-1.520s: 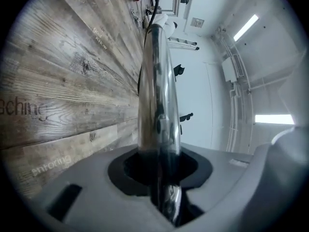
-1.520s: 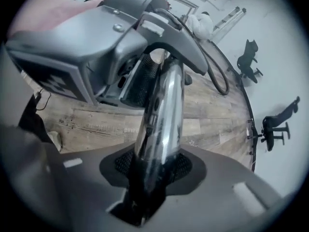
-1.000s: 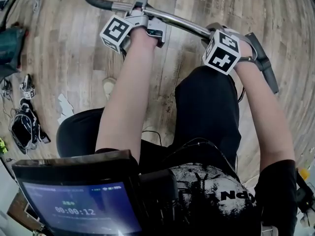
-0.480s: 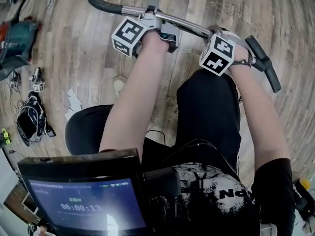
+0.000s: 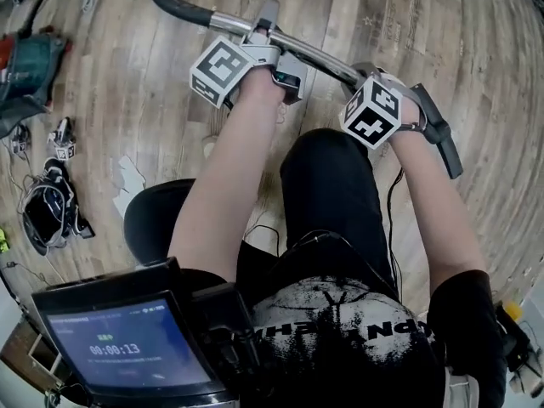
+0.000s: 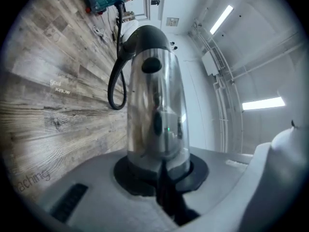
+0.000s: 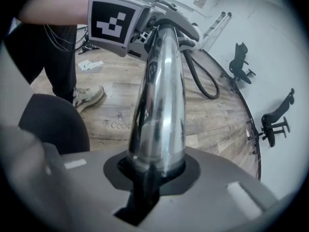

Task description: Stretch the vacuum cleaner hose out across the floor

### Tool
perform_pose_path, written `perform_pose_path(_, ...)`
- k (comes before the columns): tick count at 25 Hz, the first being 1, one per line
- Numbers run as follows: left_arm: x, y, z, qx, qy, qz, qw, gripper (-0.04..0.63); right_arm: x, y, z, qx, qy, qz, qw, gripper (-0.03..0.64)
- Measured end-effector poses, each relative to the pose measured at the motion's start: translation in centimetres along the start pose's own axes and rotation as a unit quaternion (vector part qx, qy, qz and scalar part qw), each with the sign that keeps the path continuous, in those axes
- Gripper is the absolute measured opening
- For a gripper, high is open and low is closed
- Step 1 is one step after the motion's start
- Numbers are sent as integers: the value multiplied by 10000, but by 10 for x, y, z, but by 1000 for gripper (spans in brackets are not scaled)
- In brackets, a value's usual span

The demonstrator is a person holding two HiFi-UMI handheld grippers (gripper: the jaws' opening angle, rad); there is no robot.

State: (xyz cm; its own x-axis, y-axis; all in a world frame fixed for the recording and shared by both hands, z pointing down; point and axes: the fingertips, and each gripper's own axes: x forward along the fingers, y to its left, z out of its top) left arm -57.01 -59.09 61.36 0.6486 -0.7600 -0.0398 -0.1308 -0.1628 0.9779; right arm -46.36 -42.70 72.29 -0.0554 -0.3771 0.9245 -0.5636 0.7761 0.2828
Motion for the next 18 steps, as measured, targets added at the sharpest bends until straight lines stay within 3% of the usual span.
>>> perform_pose_path(3,-8,-72,27,80,125,-199,9997,41,-61,0,38,214,-99,206,9995,72)
perform_pose_path(6,-19,-140,45,155,347,-176,9991,41,-128,4,66,400,-157,485,9979,72)
perform_pose_path(11,-28,-271,85,326,371,-224,9985,41,-246,-19,119,440,-345,639,9964,71)
perform_pose_path(15,-41,-374,87,416,593,-334,9968,44,-343,-22,138,562,-503,886,9932,73)
perform_pose_path(18,-55,-445,72,70,503,-579,9970,46,-409,-22,128,431,-507,986,9929,77)
